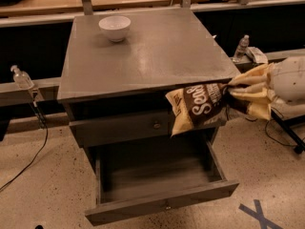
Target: Pick brown chip bag from middle drawer and place on counter
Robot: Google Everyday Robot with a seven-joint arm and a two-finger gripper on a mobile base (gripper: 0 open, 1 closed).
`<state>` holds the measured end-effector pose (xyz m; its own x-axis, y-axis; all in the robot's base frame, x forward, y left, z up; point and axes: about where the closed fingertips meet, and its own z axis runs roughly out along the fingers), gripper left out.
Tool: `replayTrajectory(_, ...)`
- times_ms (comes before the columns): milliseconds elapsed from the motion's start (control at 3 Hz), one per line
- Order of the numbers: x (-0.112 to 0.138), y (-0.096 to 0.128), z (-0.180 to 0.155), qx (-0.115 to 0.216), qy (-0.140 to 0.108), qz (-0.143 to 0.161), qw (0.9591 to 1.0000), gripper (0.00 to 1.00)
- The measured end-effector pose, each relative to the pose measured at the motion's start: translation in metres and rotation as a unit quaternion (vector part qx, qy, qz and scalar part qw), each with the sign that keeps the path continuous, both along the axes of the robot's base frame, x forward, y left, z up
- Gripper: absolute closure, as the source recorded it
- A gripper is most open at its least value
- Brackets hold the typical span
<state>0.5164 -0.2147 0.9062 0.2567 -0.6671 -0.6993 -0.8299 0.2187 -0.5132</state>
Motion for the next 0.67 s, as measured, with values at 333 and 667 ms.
replayTrajectory(333, 0.015, 0.004, 0.047, 0.032, -0.029, 0.031, 0.9986, 1.0)
replayTrajectory(667, 0.051, 0.016, 0.101, 0.055, -0.073, 0.06, 0.994, 1.0)
